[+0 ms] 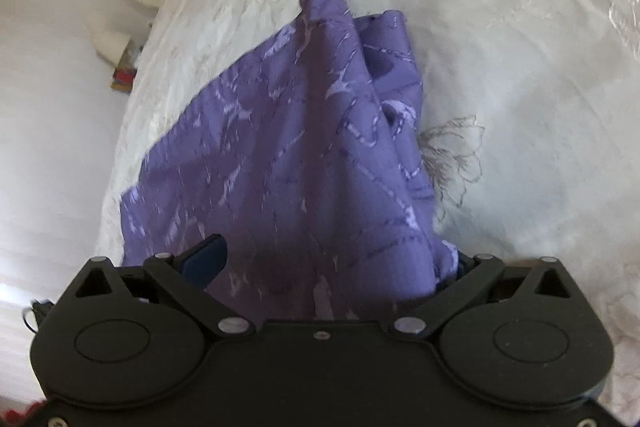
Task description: Fold large clothes
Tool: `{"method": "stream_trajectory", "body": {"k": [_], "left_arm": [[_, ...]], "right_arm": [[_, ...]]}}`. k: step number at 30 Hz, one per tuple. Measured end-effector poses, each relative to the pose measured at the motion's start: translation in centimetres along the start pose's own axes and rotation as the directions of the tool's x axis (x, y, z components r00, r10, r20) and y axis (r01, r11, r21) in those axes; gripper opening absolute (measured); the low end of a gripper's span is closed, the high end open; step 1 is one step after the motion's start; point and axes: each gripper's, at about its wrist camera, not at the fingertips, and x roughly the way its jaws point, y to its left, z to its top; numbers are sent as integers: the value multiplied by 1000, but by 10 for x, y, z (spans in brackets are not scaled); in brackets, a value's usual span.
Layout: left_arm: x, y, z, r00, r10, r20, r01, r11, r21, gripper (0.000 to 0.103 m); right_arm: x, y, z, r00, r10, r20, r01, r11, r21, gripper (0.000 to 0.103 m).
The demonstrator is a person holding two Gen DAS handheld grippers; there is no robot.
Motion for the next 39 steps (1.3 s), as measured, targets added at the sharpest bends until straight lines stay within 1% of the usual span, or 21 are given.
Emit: {"method": "stream_trajectory", "body": {"k": [2, 3, 4, 5, 6, 7, 8, 9, 11, 13, 15, 17, 20, 24, 27, 30, 32, 33, 34, 37, 39], "left_arm": [[-2, 3, 0, 1000, -17, -10, 17, 1000, -7, 101], [-4, 5, -1, 1000, -19, -18, 19, 1000, -1, 99], [-6, 5, -2, 1000, -12, -27, 12, 1000, 9, 94], [-9, 6, -3, 999, -10, -40, 11, 1000, 16, 92], [-11, 7, -3, 998, -15, -54, 16, 1000, 16, 86], [-14, 8, -2, 998, -22, -60, 23, 1000, 15, 73], [-17, 8, -2, 998, -38, -57, 39, 999, 17, 59], [-18, 6, -1, 998, -45, -50, 46, 998, 29, 55], [-22, 0, 0, 998, -43, -45, 45, 998, 49, 38], [-29, 2, 0, 996, -80, -39, 80, 997, 2, 32], [-37, 4, -1, 992, -119, -35, 118, 992, -39, 31], [-44, 1, -5, 989, -137, -49, 136, 990, -30, 30], [-53, -1, -22, 984, -155, -86, 154, 988, -22, 30], [-71, -3, -64, 975, -178, -133, 178, 984, -13, 31], [-86, -2, -96, 970, -181, -162, 183, 983, -8, 31], [-97, 0, -130, 970, -152, -187, 162, 986, 40, 34], [-97, 1, -146, 977, -97, -188, 115, 990, 87, 41], [-96, 3, -153, 981, -70, -180, 90, 990, 105, 44], [-95, 5, -157, 986, -48, -161, 66, 991, 114, 48], [-95, 10, -161, 993, -28, -116, 38, 996, 83, 48], [-101, 12, -162, 996, 11, -84, -3, 995, 102, 48]], "right_arm": [[0, 0, 0, 1000, 5, 3, -5, 1000, 13, 102], [-2, -1, -2, 1000, -4, 1, 4, 1000, 8, 96], [-4, -2, -2, 1000, -25, -2, 25, 1000, -1, 83], [-6, -2, -3, 999, -42, -7, 42, 999, -9, 77], [-8, -3, -3, 999, -29, -17, 29, 1000, -5, 64], [-8, -3, -4, 999, -8, -33, 8, 1000, 5, 52], [-9, 0, -4, 999, -7, -41, 7, 1000, -4, 48], [-8, 7, -3, 999, -24, -42, 22, 999, -36, 42], [-8, 20, -2, 997, -65, -45, 61, 995, -74, 40], [-13, 20, 0, 998, -53, -46, 51, 998, -40, 36], [-23, 19, 0, 999, -30, -44, 29, 999, -15, 35], [-32, 20, -5, 998, -24, -54, 24, 1000, -5, 34], [-47, 17, -19, 996, -43, -77, 43, 999, -2, 34], [-75, 3, -50, 992, -57, -110, 60, 998, 23, 34], [-98, -12, -80, 984, -73, -161, 80, 996, 40, 34], [-115, -26, -107, 973, -93, -211, 105, 994, 44, 38], [-118, -30, -122, 964, -140, -225, 149, 989, 23, 49], [-118, -32, -127, 960, -173, -220, 179, 984, 10, 59], [-117, -33, -131, 960, -189, -207, 193, 981, -1, 61], [-119, -28, -132, 962, -228, -152, 228, 974, -18, 67], [-122, -17, -129, 955, -275, -111, 267, 960, -78, 69]]}}
